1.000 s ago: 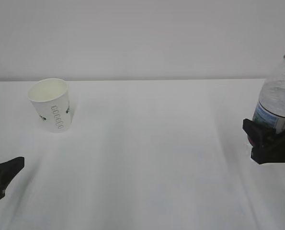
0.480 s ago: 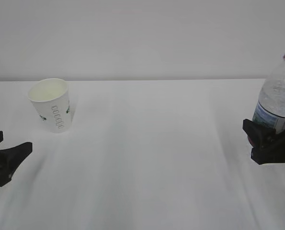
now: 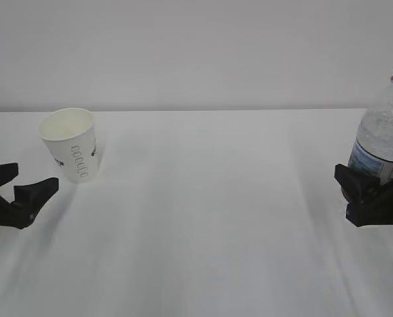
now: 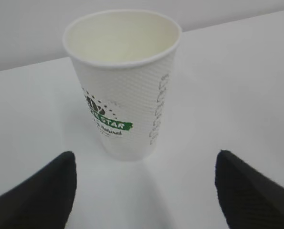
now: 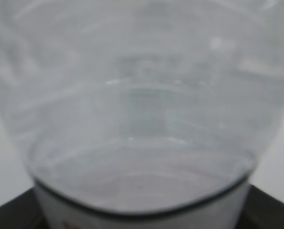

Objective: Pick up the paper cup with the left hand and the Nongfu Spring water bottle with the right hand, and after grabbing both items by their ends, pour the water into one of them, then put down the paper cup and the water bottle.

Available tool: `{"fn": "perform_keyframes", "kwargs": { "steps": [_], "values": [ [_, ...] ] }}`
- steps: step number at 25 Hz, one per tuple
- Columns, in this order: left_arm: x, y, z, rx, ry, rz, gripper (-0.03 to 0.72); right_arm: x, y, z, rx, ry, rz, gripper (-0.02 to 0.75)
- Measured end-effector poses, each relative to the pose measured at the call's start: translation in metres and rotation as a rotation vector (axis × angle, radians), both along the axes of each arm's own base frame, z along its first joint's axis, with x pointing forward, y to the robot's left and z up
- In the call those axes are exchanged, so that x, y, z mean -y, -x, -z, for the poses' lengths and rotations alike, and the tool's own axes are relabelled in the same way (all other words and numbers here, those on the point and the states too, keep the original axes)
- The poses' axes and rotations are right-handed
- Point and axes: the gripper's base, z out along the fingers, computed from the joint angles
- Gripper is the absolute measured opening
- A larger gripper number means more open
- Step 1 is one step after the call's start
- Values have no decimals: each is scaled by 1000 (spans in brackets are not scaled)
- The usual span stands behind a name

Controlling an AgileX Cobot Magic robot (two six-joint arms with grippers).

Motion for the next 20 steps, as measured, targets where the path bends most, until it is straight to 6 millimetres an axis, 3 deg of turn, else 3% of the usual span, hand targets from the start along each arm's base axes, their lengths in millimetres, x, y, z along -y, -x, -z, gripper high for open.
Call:
{"fn": "perform_keyframes", "kwargs": {
  "steps": [15,20],
  "values": [
    [0,-47,23,-1,26,3,691,0,0,0,0,-1,0,482],
    [2,-63,20,44,24,23,691,0,0,0,0,-1,0,482]
  ]
}}
